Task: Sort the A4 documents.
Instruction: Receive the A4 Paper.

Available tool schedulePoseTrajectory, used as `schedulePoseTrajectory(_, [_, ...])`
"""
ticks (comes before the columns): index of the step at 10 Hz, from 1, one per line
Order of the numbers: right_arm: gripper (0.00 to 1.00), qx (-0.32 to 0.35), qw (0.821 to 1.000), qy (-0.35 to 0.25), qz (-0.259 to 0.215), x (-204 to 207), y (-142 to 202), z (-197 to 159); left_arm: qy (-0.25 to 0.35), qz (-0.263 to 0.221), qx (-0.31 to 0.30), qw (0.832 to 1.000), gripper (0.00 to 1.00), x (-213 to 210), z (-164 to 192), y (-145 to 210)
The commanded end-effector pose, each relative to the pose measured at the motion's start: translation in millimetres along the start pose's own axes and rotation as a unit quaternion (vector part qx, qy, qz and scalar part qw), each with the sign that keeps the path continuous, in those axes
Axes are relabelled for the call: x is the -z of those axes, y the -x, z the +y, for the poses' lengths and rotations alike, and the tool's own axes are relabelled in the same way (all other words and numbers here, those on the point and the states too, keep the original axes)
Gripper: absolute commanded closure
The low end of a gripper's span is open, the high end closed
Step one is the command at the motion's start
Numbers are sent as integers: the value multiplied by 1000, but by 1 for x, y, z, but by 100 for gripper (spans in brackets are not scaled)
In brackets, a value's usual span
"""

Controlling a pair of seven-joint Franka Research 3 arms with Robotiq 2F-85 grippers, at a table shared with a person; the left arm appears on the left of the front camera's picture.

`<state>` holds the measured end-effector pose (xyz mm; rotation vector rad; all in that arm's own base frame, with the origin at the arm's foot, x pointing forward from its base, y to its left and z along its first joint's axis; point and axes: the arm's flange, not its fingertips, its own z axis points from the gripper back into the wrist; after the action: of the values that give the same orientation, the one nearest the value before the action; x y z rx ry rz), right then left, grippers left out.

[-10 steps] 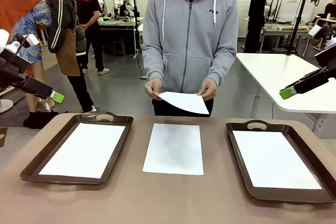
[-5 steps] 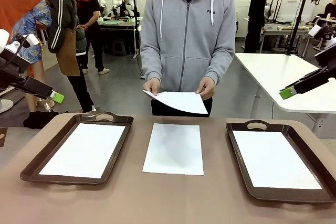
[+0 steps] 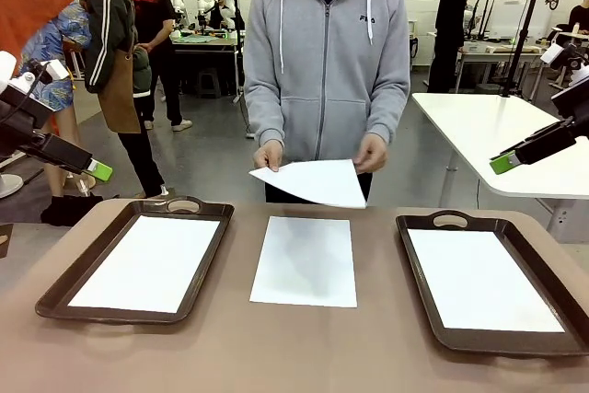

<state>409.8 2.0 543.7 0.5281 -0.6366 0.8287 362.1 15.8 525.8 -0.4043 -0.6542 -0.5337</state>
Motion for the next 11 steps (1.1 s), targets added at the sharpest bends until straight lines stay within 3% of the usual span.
schedulePoseTrajectory(1, [0,-1,1000,-4,-2,2,-1,0,-4,-2,0,1000,0,2,0,2])
schedulePoseTrajectory(11, [0,-1,1000,-4,-2,2,-1,0,-4,-2,0,1000,0,2,0,2])
